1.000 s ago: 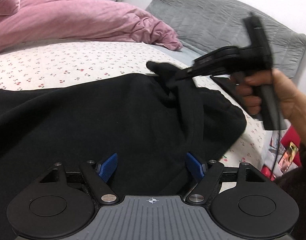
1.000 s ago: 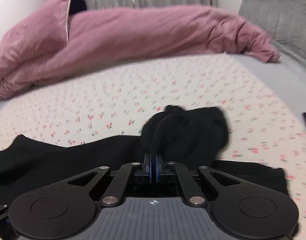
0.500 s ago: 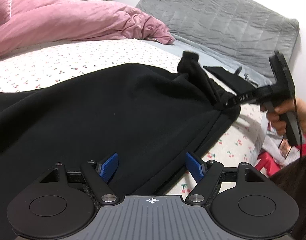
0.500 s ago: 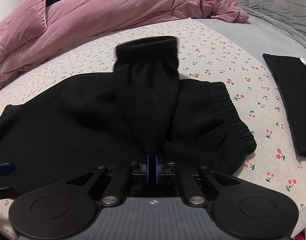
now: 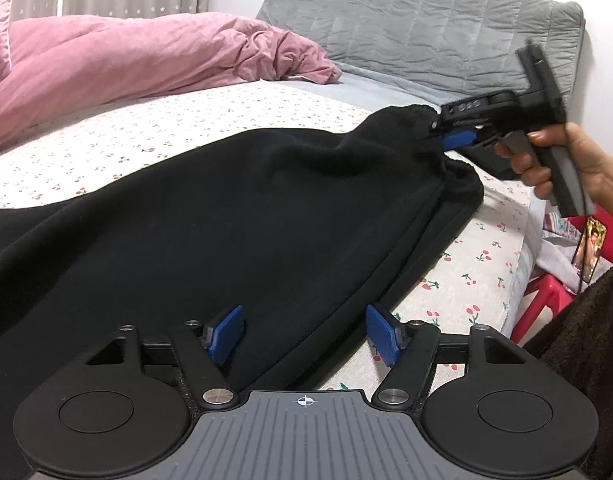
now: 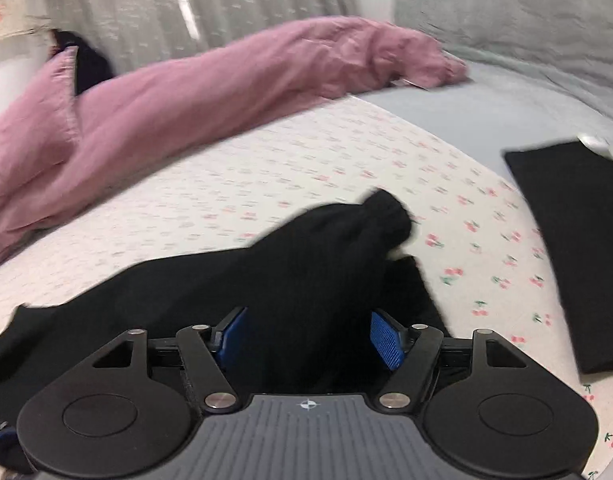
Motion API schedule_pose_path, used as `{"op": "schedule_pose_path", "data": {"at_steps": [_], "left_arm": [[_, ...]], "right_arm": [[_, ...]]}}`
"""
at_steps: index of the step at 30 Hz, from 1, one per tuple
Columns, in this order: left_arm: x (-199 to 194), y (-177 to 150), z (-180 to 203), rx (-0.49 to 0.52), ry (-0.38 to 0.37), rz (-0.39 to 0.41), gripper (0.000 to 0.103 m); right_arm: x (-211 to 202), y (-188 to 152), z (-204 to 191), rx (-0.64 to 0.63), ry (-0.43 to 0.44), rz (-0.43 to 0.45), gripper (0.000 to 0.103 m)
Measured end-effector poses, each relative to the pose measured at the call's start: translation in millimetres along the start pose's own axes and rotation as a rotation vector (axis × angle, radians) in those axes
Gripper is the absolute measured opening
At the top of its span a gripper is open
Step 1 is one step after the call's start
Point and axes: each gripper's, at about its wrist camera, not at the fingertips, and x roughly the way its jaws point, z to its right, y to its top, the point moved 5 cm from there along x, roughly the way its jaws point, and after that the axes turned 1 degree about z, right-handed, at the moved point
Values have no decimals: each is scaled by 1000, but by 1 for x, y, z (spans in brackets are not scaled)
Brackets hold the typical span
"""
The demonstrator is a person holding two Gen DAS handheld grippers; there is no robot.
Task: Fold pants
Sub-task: 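Grasp the pants cuff with the right gripper and lift it toward the waistband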
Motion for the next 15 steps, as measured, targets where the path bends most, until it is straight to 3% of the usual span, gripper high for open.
{"op": "schedule_pose_path", "data": {"at_steps": [3, 5, 7, 9, 12, 15], "left_arm": [[-2, 0, -1, 4, 0, 5, 53], [-2, -1, 0, 18, 5, 10, 37], [-3, 0, -1, 30, 33, 17, 12], [-7, 2, -3, 22, 53, 42, 3], [-23, 13, -8, 16, 77, 110, 2], [-34, 15, -13, 19, 63, 120, 2]], "right_arm": [[5, 3, 19, 136, 64, 33, 51], [6, 9, 29, 207, 95, 80, 27], [1, 14, 32, 256, 110, 116, 6], [-12, 21, 31, 289, 132, 146, 5], [-30, 26, 25, 273, 154, 164, 5], [-39, 11, 25, 251, 122, 99, 5]]}}
